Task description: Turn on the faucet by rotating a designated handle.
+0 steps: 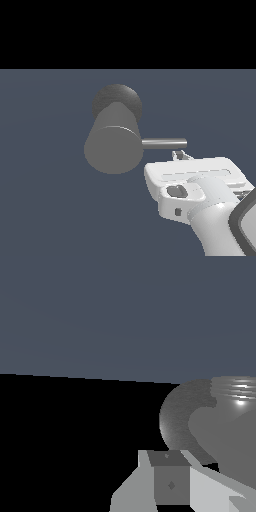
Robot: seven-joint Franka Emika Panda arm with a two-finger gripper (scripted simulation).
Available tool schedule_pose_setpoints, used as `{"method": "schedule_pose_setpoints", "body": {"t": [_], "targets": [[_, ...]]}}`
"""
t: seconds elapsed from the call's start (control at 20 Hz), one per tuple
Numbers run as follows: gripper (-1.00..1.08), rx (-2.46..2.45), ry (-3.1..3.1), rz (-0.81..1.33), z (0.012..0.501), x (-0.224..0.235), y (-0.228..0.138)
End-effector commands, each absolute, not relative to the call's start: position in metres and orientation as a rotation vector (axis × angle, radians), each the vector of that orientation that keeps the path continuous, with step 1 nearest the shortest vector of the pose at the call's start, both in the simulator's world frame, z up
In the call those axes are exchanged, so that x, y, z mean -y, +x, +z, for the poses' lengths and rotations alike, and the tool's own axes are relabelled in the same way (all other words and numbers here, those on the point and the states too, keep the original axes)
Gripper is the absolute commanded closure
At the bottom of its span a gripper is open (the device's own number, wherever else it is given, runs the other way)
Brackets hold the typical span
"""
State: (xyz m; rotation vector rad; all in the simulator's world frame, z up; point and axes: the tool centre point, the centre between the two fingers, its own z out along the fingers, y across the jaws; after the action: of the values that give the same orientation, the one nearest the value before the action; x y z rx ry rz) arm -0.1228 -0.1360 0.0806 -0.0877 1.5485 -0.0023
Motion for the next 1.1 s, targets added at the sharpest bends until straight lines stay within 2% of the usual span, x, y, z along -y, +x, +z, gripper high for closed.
{"method": "schedule_pose_setpoints", "body": {"t": [0.0,0.7,1.05], "targets": [[1.08,-1.550,-0.086,0.000,0.080,0.135,-0.123],[1.08,-1.570,-0.032,0.045,0.074,0.125,-0.125],[1.08,-1.570,-0.032,0.045,0.098,0.128,-0.125]]}}
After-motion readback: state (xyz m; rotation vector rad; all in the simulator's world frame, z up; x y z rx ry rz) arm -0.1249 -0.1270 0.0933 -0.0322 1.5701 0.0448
